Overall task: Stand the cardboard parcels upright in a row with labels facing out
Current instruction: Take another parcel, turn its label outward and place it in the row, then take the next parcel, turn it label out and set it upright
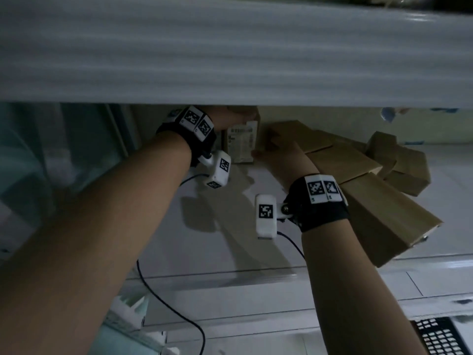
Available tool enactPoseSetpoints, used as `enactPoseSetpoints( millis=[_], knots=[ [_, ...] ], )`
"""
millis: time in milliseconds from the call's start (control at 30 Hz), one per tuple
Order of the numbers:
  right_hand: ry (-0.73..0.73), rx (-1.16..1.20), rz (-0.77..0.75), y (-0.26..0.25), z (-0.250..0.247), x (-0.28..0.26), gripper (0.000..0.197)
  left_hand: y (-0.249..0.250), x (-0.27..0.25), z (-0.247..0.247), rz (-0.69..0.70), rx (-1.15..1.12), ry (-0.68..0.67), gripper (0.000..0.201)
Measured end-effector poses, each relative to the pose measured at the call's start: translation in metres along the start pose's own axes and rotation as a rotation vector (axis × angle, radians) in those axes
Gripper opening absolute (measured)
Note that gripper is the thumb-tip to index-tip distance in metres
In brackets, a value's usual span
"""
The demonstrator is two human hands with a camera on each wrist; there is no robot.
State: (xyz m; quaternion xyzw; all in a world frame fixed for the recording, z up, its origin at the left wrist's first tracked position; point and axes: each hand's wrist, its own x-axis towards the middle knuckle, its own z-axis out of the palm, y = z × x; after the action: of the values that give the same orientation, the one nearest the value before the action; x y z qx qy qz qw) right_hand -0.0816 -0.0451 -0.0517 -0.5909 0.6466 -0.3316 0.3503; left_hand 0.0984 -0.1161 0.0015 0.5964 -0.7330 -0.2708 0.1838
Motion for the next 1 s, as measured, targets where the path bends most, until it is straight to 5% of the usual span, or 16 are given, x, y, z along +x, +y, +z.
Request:
enactPoseSetpoints(
  millis=[67,100,167,300,433,733,833,1000],
  knots=[
    [0.037,0.043,0.007,0.011,0.0,-0.004,0.076,0.015,-0.01,0.005,0.059,-0.004,0.133,0.091],
    [0.056,0.055,0.001,0.015,0.001,-0.006,0.079,0.02,-0.012,0.007,0.045,0.015,0.216,0.111],
    [0.082,0.071,0.008,0.025,0.006,-0.011,0.078,0.031,-0.02,0.015,-0.079,0.013,0.288,0.135],
    [0.135,0.166,0.071,0.038,0.014,-0.023,0.065,0.042,-0.033,0.045,-0.04,-0.403,0.217,0.093],
    [0.196,0.305,0.076,0.046,0.014,-0.019,0.038,0.037,-0.046,0.072,-0.111,-0.602,-0.014,0.045],
    [0.188,0.444,0.158,0.075,-0.012,-0.012,0.026,0.028,-0.057,0.095,-0.229,-0.739,-0.02,0.035],
    [0.182,0.474,0.162,0.093,-0.036,-0.007,0.018,0.04,-0.052,0.105,-0.257,-0.771,0.032,0.047],
    [0.178,0.498,0.151,0.122,-0.086,0.012,0.012,0.071,-0.031,0.121,-0.304,-0.777,0.08,0.035]
  ],
)
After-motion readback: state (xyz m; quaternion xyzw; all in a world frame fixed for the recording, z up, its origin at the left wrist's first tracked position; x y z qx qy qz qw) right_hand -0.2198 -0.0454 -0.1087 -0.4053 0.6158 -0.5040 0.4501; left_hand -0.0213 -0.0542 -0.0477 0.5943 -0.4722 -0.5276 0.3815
